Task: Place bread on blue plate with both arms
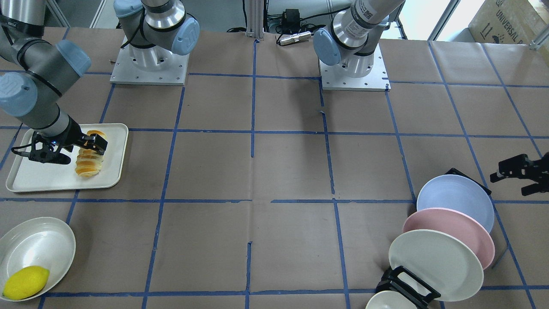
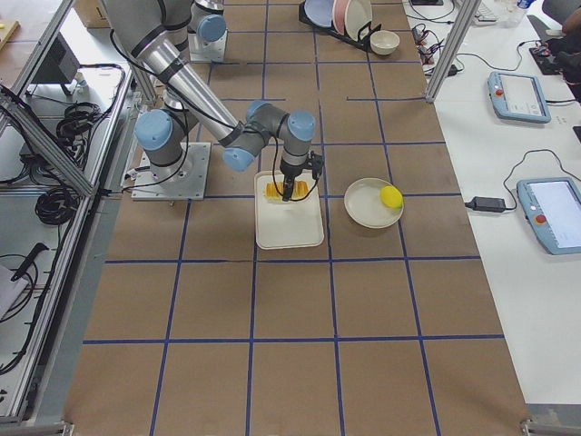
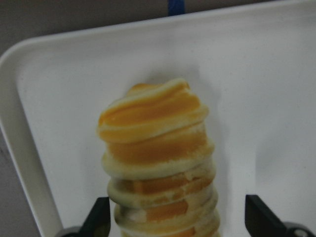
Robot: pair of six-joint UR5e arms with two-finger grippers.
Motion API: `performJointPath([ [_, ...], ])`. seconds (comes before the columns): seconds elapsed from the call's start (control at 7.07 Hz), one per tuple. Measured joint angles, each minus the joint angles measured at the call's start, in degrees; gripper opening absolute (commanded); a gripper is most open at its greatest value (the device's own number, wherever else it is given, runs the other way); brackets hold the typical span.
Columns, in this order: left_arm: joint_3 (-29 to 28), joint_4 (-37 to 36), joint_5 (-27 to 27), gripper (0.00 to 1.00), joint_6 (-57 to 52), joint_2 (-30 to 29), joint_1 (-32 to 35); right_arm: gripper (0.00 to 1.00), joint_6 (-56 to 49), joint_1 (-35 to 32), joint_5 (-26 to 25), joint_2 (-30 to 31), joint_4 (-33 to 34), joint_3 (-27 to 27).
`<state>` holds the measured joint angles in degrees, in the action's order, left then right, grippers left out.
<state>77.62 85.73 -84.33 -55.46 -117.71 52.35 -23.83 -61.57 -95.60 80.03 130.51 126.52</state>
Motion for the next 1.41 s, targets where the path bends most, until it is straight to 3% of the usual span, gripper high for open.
performJointPath([
  [0.28, -3.3, -0.6, 0.2, 0.98, -0.1, -6.2, 0.1, 0.49, 0.0, 0.0, 0.8, 0.0, 0.1, 0.4],
  [0.42, -3.9, -1.6, 0.1, 0.87, 0.2, -8.5, 0.1, 0.26, 0.0, 0.0, 0.9, -0.1, 0.6, 0.5],
  [0.57, -4.1, -2.4, -0.1, 0.67, 1.0, -10.1, 0.1, 0.17, 0.0, 0.0, 0.9, -0.6, 1.3, 0.5],
  [0.71, -4.1, -2.6, -0.2, 0.43, 1.9, -11.0, 0.1, 0.15, -0.5, 0.0, 1.1, -1.4, 2.3, 0.5],
  [0.99, -4.2, -2.2, -0.6, 0.18, 3.2, -11.4, 0.1, 0.14, -1.9, -0.1, 1.9, -1.6, 3.5, 0.3],
  [1.41, -4.2, -1.7, -0.5, 0.13, 4.3, -11.2, 0.1, 0.13, -2.6, -0.5, 2.1, 3.2, 0.9, -1.0],
])
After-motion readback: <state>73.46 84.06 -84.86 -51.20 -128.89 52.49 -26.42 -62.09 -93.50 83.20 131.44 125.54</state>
